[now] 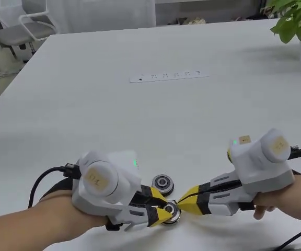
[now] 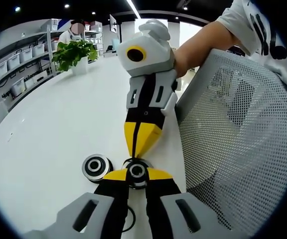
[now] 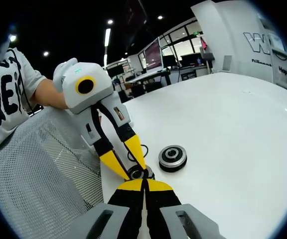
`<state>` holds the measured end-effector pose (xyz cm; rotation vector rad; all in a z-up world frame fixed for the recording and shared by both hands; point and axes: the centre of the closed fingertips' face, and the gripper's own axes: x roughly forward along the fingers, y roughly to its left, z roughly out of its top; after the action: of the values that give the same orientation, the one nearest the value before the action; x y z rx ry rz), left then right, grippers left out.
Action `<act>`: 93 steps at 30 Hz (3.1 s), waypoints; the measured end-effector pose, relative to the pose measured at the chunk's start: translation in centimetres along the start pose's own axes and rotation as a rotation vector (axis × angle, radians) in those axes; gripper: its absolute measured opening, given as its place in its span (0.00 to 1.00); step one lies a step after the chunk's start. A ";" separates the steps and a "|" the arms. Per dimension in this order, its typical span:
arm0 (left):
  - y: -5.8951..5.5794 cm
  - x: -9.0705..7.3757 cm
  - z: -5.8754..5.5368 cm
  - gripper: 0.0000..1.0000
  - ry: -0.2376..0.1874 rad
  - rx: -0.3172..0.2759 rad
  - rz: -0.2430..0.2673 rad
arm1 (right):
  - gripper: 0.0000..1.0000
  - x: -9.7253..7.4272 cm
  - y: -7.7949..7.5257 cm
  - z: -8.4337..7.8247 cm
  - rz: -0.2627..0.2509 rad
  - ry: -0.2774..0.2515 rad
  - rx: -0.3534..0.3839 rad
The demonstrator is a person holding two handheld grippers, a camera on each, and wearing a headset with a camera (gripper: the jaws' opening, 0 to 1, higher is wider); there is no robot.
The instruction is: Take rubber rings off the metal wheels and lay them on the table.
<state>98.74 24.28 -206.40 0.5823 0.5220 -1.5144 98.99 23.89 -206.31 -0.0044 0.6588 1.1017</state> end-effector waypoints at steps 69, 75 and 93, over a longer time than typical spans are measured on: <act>-0.1 0.0 0.1 0.07 -0.019 0.013 -0.002 | 0.00 0.2 0.7 0.2 0.024 -0.013 -0.082; -0.1 0.0 0.1 0.08 -0.011 0.009 -0.008 | 0.00 0.0 0.6 0.2 0.023 -0.017 -0.079; -0.5 -1.7 0.8 0.16 -0.031 -0.017 -0.039 | 0.00 -0.4 0.8 0.6 0.025 -0.028 -0.072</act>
<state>98.20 25.11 -204.69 0.5372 0.5248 -1.5515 98.49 24.13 -205.37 -0.0426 0.5951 1.1476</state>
